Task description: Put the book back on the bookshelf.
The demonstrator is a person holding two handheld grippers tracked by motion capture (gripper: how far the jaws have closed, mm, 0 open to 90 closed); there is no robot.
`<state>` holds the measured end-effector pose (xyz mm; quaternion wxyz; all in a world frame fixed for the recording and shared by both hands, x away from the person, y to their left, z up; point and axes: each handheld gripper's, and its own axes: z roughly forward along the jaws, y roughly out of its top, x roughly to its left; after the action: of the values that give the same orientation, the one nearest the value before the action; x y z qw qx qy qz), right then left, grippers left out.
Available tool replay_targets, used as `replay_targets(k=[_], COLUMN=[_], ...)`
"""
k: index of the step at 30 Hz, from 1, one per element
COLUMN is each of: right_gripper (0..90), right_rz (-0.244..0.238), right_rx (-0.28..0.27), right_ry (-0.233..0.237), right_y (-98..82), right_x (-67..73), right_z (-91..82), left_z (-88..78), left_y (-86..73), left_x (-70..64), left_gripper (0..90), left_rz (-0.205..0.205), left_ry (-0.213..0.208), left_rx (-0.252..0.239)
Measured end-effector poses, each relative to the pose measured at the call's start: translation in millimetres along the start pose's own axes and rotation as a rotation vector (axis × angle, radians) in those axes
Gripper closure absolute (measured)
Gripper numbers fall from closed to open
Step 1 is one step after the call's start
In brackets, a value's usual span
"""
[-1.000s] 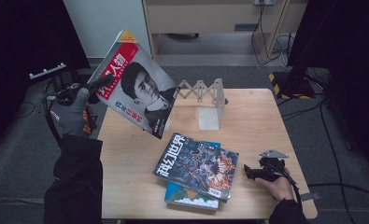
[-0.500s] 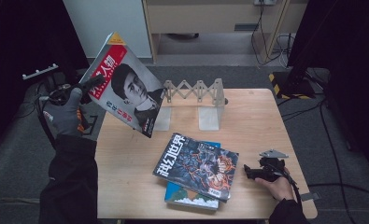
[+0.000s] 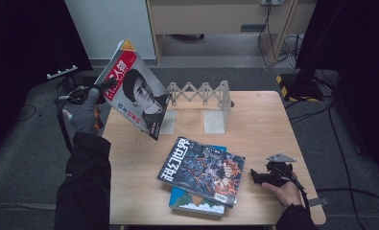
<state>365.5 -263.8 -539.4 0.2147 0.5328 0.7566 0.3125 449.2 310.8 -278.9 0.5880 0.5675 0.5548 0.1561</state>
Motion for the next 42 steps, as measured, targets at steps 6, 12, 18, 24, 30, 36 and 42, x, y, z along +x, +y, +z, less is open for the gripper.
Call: replay_targets(k=[6, 12, 18, 24, 30, 36, 42], right_gripper=[0.3, 0.3, 0.4, 0.4, 0.4, 0.4, 0.4], right_rz=[-0.004, -0.005, -0.006, -0.009, -0.007, -0.003, -0.003], right_rx=[0.000, -0.002, -0.001, -0.003, -0.003, -0.003, -0.003], right_ry=[0.000, 0.000, -0.001, 0.000, 0.000, -0.001, -0.001], right_y=[0.1, 0.1, 0.0, 0.1, 0.2, 0.3, 0.3], right_x=[-0.3, -0.5, -0.5, -0.6, -0.3, -0.1, -0.1], right_z=[0.0, 0.1, 0.1, 0.3, 0.3, 0.5, 0.5], left_z=[22.3, 38.1, 46.3, 51.8, 56.3, 63.5, 69.7], left_y=[-9.3, -15.9, -19.5, -22.5, -23.0, -25.0, -28.4], left_x=[-7.8, -15.4, -20.2, -25.1, -30.2, -43.1, -49.9], left_gripper=[86.2, 86.2, 86.2, 86.2, 86.2, 86.2, 86.3], left_rz=[0.034, 0.071, 0.104, 0.152, 0.179, 0.250, 0.297], left_ry=[0.026, 0.060, 0.089, 0.132, 0.147, 0.187, 0.220], left_rx=[0.022, 0.041, 0.045, 0.046, 0.036, 0.041, 0.026])
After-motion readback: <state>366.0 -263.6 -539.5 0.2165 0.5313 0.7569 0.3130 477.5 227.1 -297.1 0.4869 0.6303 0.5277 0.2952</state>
